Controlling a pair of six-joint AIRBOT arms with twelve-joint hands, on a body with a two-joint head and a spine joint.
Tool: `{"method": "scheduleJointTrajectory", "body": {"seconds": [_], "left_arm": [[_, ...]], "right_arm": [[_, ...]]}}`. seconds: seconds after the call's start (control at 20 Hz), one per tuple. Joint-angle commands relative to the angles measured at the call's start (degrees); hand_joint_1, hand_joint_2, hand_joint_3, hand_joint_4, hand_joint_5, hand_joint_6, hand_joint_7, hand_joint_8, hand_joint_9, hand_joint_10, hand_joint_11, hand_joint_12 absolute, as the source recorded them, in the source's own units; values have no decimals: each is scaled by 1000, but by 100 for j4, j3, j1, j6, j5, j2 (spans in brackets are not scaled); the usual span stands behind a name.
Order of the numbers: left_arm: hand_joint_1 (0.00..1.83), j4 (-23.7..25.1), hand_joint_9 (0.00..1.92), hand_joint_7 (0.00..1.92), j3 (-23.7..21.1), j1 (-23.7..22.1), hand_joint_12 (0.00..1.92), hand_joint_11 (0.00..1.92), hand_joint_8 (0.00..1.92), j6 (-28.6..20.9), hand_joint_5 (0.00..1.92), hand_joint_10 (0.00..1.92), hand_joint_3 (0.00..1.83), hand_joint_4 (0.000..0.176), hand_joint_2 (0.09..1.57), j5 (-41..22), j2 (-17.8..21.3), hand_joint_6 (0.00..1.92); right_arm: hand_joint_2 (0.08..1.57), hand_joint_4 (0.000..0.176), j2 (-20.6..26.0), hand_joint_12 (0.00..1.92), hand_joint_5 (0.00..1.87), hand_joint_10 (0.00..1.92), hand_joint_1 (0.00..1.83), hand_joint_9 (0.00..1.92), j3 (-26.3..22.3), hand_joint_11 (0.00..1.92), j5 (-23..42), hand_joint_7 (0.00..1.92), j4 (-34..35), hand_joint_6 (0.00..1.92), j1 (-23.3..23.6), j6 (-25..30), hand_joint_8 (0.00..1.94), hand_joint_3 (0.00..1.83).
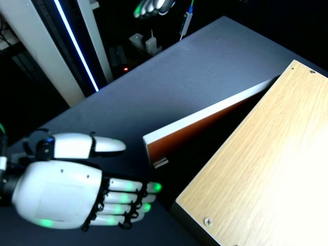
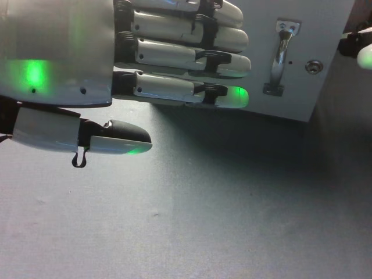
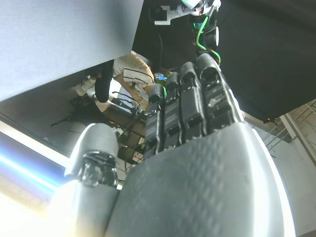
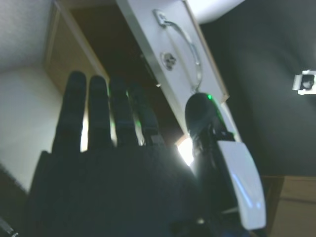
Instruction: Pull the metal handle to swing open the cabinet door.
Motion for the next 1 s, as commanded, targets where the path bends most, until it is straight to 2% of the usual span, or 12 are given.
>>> {"method": "scheduleJointTrajectory", "body": {"seconds": [0.0, 0.5, 0.95], "left_arm": [[0, -567, 140, 163, -15, -57, 371, 0, 3, 26, 170, 2, 63, 0, 1571, -109, 39, 2], [0, -567, 140, 168, -15, -57, 383, 0, 2, 26, 176, 1, 70, 0, 1571, -109, 39, 2], [0, -567, 143, 168, -15, -57, 386, 0, 2, 26, 164, 1, 85, 0, 1571, -109, 39, 1]], "right_arm": [[1571, 0, 35, 221, 87, 1, 0, 55, -26, 0, 102, 75, 349, 6, 83, 33, 1, 52], [1571, 0, -75, 211, 80, 4, 0, 48, -276, 0, 5, 75, 1089, 1, 67, 33, 4, 58], [1571, 0, -106, 240, 83, 1, 0, 58, -300, 0, 509, 82, 1292, 1, 27, 33, 2, 46]]}}
